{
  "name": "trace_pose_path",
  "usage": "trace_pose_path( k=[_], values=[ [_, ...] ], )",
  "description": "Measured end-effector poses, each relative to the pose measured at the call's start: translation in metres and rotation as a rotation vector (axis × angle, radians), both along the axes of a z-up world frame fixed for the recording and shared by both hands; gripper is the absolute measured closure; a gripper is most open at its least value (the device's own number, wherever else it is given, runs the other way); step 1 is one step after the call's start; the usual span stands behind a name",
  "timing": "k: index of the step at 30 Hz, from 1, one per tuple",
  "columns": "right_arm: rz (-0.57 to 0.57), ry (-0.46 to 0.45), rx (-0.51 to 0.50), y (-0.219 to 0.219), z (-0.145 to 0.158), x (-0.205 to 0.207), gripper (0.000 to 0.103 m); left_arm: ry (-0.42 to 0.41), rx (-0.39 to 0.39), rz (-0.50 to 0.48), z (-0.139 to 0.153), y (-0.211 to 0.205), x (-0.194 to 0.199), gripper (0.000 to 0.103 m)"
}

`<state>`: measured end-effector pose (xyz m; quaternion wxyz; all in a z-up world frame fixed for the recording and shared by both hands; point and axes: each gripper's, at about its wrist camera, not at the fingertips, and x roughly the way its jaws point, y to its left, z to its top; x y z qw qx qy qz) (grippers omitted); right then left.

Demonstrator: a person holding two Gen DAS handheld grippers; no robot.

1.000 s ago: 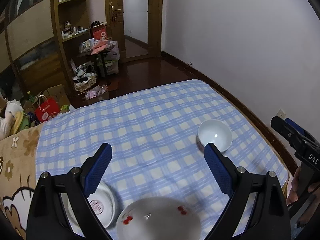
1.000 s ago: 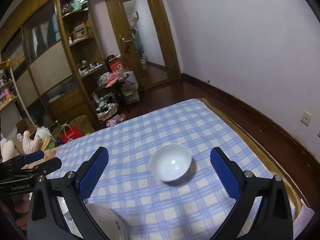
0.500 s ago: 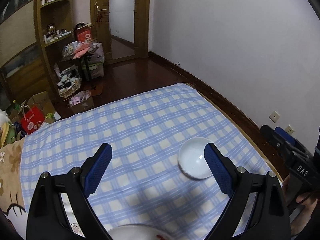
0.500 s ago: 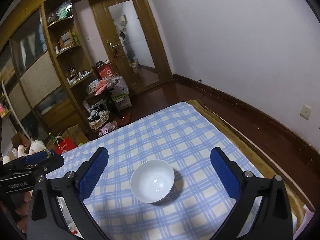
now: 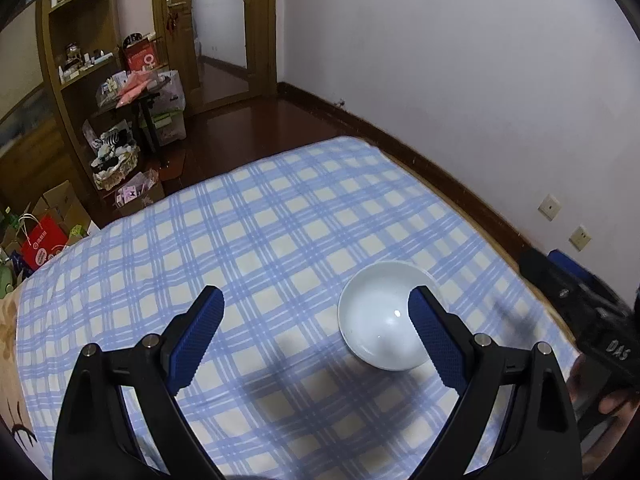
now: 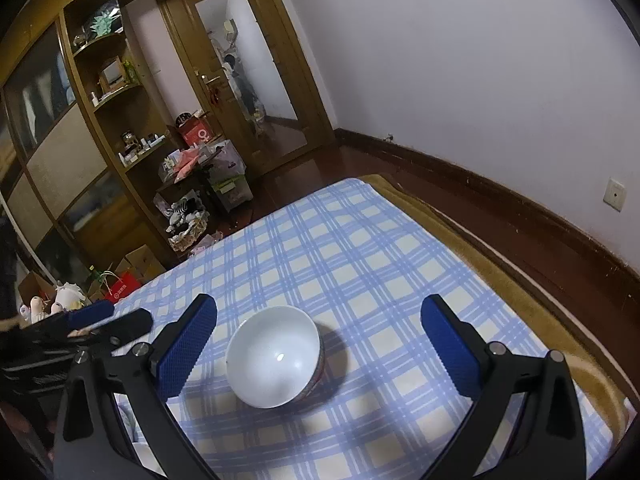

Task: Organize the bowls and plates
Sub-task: 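Move both tools to opposite rims of the small red-patterned bowl, then close both tools on the small bowl's rims and lift it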

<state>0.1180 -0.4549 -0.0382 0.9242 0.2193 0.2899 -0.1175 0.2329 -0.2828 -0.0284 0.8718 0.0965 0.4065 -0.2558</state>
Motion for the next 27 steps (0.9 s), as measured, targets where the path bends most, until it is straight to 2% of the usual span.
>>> trace_pose_path(
  k=[5, 11, 21, 24, 26, 27],
  values=[
    [0.015, 0.037, 0.047, -0.008, -0.019, 0.006, 0.000, 0.066, -0.009, -0.015, -0.026, -0.009, 0.007, 0.011],
    [0.029, 0.082, 0.073, -0.011, -0.044, 0.017, 0.000, 0.112, 0.025, -0.011, -0.053, -0.020, 0.014, 0.011],
    [0.055, 0.147, 0.099, -0.009, -0.076, 0.038, 0.000, 0.148, 0.075, 0.006, -0.086, -0.023, 0.026, 0.011],
    [0.072, 0.171, 0.131, -0.010, -0.086, 0.044, 0.012, 0.176, 0.076, -0.002, -0.094, -0.025, 0.031, 0.011],
    [0.080, 0.185, 0.142, -0.009, -0.092, 0.047, 0.024, 0.176, 0.088, -0.009, -0.097, -0.028, 0.033, 0.012],
    [0.084, 0.198, 0.150, -0.009, -0.096, 0.049, 0.028, 0.179, 0.093, -0.013, -0.099, -0.030, 0.034, 0.018]
  ],
)
